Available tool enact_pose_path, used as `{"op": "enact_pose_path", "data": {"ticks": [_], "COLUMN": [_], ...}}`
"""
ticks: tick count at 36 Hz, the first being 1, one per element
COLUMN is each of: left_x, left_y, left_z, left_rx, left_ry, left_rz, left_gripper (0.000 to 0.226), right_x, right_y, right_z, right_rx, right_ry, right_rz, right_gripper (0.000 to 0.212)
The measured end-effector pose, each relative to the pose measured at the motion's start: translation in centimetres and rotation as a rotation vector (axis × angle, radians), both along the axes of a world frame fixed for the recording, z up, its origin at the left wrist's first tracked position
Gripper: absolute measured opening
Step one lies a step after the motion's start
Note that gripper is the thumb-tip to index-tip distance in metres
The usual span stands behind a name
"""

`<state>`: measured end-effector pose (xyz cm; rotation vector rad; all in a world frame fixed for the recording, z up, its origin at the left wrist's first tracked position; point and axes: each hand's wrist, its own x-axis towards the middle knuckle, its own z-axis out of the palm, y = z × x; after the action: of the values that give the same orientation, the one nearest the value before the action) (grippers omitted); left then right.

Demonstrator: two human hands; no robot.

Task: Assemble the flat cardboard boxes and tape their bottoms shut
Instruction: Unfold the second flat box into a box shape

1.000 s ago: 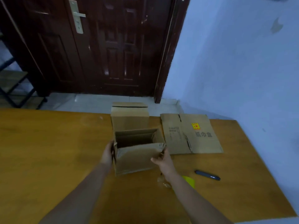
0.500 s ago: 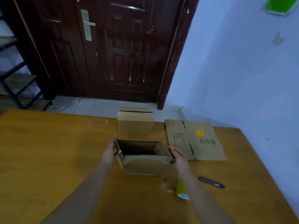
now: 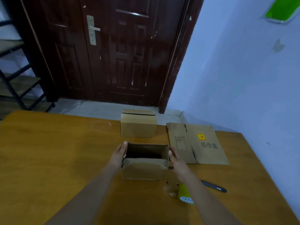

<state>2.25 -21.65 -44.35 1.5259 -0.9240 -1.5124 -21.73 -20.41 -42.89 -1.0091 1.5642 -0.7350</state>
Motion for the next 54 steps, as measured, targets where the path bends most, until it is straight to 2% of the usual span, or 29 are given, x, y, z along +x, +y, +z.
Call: {"op": "enact_pose_path", "data": {"ticks": [5,9,11,15,19,25,28,30,32,35,38,40,42,47,50,54], "left_x": [-0.2,0.0,0.0,-0.1,-0.2,-0.6,-0.8,-0.9,-0.9,-1.0,-1.2,-0.8,-0.1,0.9,0.7,0.4], "left_y": [-0.5,-0.7,-0.8,-1.2,-1.9,-2.0,-2.0,-1.8,-1.7,-1.1,-0.3,0.1,0.1,0.2,0.3,0.0], "left_z": [0.6,1.7,2.2,1.7,1.6,2.9,2.7,2.4,1.8,1.3,1.9,2.0,1.3,-0.6,-0.8,-0.7], "left_rx": [-0.113,-0.246,-0.308,-0.451,-0.434,-0.357,-0.348,-0.377,-0.406,-0.435,-0.334,-0.277,-0.246,-0.143,-0.125,-0.146], "left_ry": [-0.106,-0.114,-0.199,-0.519,-0.756,-0.908,-0.956,-0.934,-0.833,-0.454,0.018,0.173,0.203,0.101,0.103,0.0], "left_rz": [0.063,0.11,0.055,-0.174,-0.364,-0.596,-0.64,-0.641,-0.623,-0.418,-0.095,0.014,0.028,-0.02,-0.053,-0.109], "left_gripper": [0.027,0.014,0.013,0.026,0.019,0.068,0.081,0.083,0.078,0.048,0.047,0.045,0.045,0.044,0.055,0.065], "right_x": [-0.3,-0.4,-0.1,0.6,0.4,0.1,0.0,0.1,0.3,0.3,0.2,0.1,0.0,-0.1,-0.1,0.0], "right_y": [-0.4,-0.6,-0.6,-0.6,-0.8,-0.5,-0.2,-0.2,-0.4,-0.8,-1.2,-1.4,-1.4,-1.5,-1.7,-1.6], "right_z": [0.4,0.1,0.0,-0.2,-0.4,-0.3,-0.3,-0.4,-0.5,-0.3,-0.6,-0.9,-1.2,-1.5,-1.7,-1.5], "right_rx": [0.011,-0.003,-0.016,-0.039,-0.024,-0.02,-0.03,-0.044,-0.034,0.009,0.05,0.071,0.093,0.117,0.106,0.059], "right_ry": [-0.107,-0.152,-0.133,-0.076,-0.066,-0.073,-0.049,-0.002,0.025,0.016,0.003,0.011,0.015,0.003,0.04,0.069], "right_rz": [0.001,-0.045,-0.076,-0.085,-0.095,-0.095,-0.048,0.002,0.034,0.038,0.028,0.034,0.037,0.034,0.041,0.062], "right_gripper": [0.049,0.045,0.038,0.036,0.032,0.034,0.034,0.043,0.051,0.055,0.059,0.061,0.063,0.064,0.067,0.07]}}
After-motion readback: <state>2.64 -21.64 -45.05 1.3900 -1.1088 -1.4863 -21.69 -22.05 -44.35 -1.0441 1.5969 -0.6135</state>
